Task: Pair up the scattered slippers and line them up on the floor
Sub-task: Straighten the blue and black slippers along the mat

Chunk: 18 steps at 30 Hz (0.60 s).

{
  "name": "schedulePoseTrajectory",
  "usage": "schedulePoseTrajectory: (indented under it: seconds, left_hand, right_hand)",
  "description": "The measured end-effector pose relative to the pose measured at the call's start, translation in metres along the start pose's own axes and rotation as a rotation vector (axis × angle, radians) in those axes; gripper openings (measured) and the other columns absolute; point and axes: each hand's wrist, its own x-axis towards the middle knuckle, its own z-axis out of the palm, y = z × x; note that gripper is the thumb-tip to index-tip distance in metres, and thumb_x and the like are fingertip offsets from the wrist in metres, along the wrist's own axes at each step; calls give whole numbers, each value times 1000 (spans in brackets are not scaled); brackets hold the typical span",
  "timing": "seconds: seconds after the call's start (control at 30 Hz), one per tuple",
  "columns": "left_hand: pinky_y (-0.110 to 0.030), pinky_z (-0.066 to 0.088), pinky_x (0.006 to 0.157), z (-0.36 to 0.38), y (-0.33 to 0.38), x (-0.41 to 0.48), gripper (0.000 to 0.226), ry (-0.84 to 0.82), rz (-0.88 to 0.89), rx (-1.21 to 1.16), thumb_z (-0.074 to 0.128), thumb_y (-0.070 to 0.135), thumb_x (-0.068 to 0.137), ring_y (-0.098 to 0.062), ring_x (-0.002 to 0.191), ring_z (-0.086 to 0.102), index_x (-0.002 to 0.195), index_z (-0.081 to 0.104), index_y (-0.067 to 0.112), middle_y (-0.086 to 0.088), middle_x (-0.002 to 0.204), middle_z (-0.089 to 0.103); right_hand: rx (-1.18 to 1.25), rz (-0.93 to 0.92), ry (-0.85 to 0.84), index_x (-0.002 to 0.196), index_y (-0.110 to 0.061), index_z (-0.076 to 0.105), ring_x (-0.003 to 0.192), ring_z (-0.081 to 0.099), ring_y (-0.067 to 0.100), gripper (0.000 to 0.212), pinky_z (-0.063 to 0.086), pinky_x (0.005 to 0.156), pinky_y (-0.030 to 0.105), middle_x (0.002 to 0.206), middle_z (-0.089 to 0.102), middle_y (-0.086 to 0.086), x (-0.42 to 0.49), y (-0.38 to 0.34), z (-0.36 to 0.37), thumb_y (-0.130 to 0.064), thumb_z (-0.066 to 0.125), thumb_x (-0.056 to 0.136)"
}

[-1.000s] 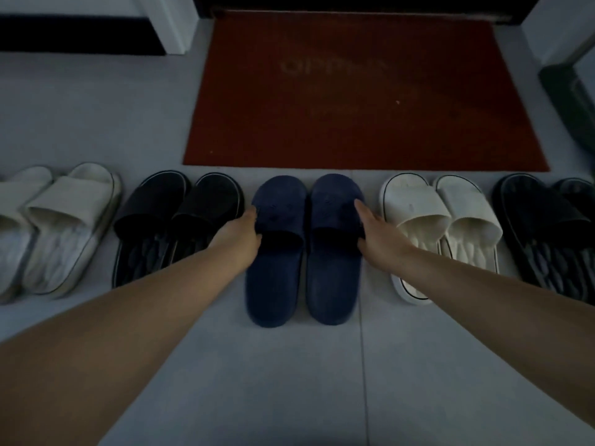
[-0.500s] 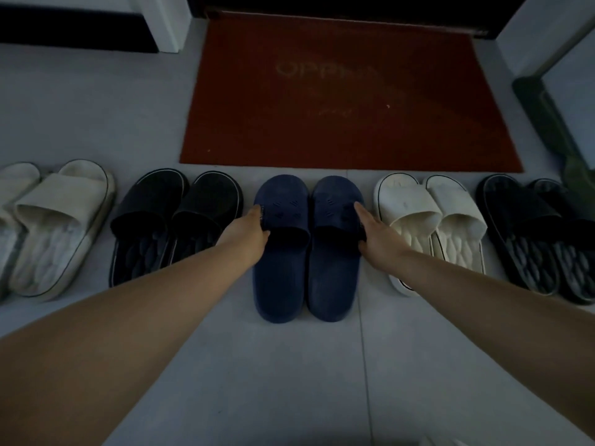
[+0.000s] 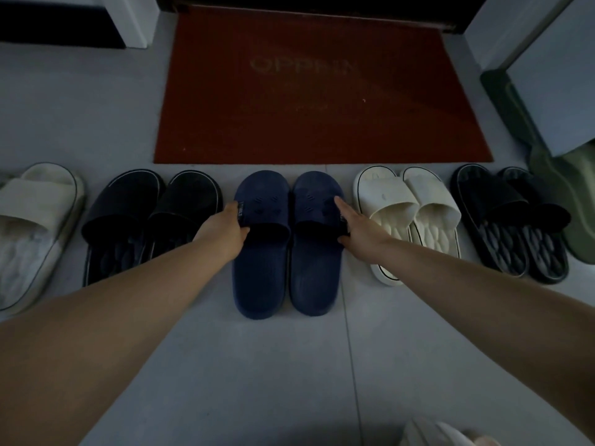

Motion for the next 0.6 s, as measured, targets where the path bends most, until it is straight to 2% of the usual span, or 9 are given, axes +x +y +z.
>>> schedulePoseTrajectory:
  seconds: [0.27, 0.37, 0.43, 0.5, 0.53, 0.6]
  left_hand:
    - [-37, 45, 90, -5, 2, -3, 55, -65, 7, -5, 58, 22, 88, -32, 112, 54, 136, 32, 13, -17, 127, 55]
    - [-37, 42, 97, -33, -2, 6, 66, -115, 55, -58, 70, 18, 79, -29, 117, 53, 136, 36, 12, -14, 132, 53]
    - [-38, 41, 102, -66, -16, 12, 73, -85, 62, -210, 74, 11, 74, -29, 119, 52, 137, 37, 12, -14, 134, 52]
    - [-34, 39, 99, -98, -44, 15, 70, 63, 77, -300, 75, 1, 71, -33, 118, 51, 132, 43, 6, -19, 131, 53]
    - [-33, 38, 98, -113, -66, 12, 68, 146, 60, -296, 75, -3, 69, -35, 118, 51, 130, 45, 3, -22, 130, 53]
    - [-37, 39, 103, -122, -93, 6, 68, 210, 33, -207, 76, -3, 68, -38, 118, 51, 129, 45, -1, -26, 130, 52]
  right_hand:
    - [-39, 15, -13, 148, -25, -1, 133, 37, 32, 84, 35, 106, 39, 153, 25, 11, -4, -8, -4, -11, 56, 87]
    - [-182, 12, 38, 148, -22, -4, 139, 20, 39, 91, 27, 111, 44, 155, 8, 18, -8, -27, -11, -17, 61, 84]
    - [-233, -85, 48, 147, -22, -5, 143, 5, 39, 92, 19, 114, 47, 156, -2, 16, -11, -55, -16, -22, 61, 83]
    - [-269, -255, -29, 147, -25, -4, 144, -2, 37, 90, 15, 115, 47, 157, -5, 10, -14, -91, -18, -26, 59, 84]
    - [-289, -340, -102, 147, -26, -3, 144, -2, 34, 88, 16, 114, 45, 158, -5, 7, -12, -114, -15, -26, 59, 85]
    - [-351, -440, -250, 147, -27, 0, 144, 5, 31, 84, 22, 112, 41, 158, 0, 4, -12, -144, -13, -27, 58, 87]
